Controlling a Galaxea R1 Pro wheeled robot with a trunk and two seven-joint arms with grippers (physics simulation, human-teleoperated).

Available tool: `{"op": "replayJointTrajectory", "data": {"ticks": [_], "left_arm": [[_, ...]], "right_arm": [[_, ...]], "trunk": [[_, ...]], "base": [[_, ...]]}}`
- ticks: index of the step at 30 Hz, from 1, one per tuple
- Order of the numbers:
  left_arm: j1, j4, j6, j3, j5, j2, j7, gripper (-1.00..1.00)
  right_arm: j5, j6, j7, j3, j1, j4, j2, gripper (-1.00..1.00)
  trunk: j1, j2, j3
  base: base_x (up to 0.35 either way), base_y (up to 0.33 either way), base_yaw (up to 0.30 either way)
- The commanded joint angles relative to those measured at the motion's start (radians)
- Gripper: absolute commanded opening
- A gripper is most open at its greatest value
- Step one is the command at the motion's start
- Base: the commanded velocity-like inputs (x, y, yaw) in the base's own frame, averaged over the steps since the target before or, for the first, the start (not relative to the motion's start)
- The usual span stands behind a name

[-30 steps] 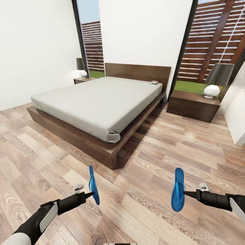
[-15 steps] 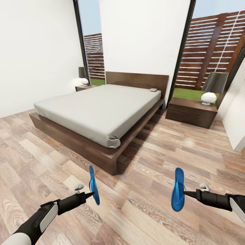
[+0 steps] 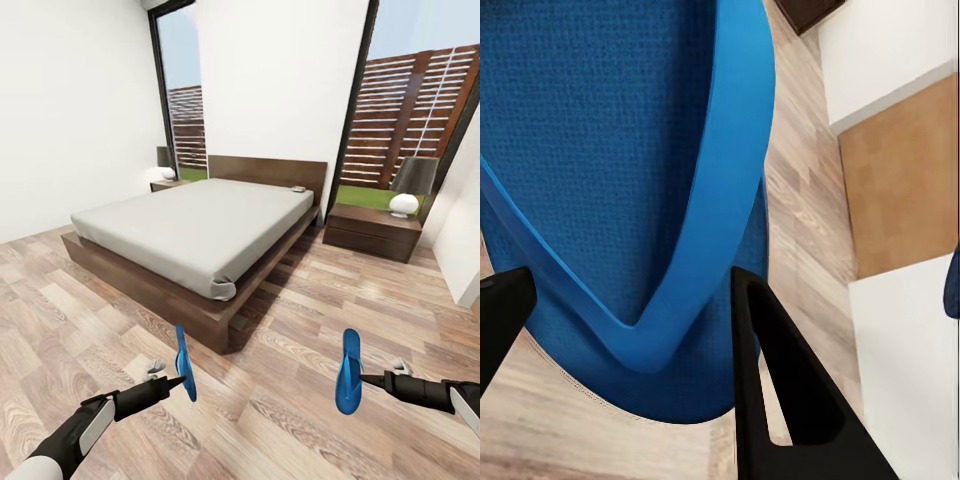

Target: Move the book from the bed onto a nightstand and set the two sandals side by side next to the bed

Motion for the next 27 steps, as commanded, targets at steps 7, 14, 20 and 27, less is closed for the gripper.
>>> {"op": "replayJointTrajectory", "data": {"ticks": [7,14,20,27], "left_arm": [[0.0,0.0,0.008,-0.004,0.008,-0.005,0.001,-1.0],[0.0,0.0,0.008,-0.004,0.008,-0.006,0.002,-1.0],[0.0,0.0,0.008,-0.004,0.008,-0.006,0.002,-1.0],[0.0,0.0,0.007,-0.004,0.008,-0.007,0.002,-1.0]], "right_arm": [[-0.003,0.007,0.001,0.0,0.0,0.0,0.0,-1.0],[-0.004,0.007,0.002,0.0,0.0,0.0,0.0,-1.0],[-0.003,0.007,0.0,0.0,0.0,0.0,0.0,-1.0],[-0.003,0.007,-0.001,0.0,0.0,0.0,0.0,-1.0]], "trunk": [[-0.027,0.049,0.021],[-0.054,0.098,0.043],[-0.077,0.14,0.062],[-0.104,0.189,0.084]], "base": [[0.0,0.0,0.0],[0.0,0.0,0.0],[0.0,0.0,0.0],[0.0,0.0,0.0]]}}
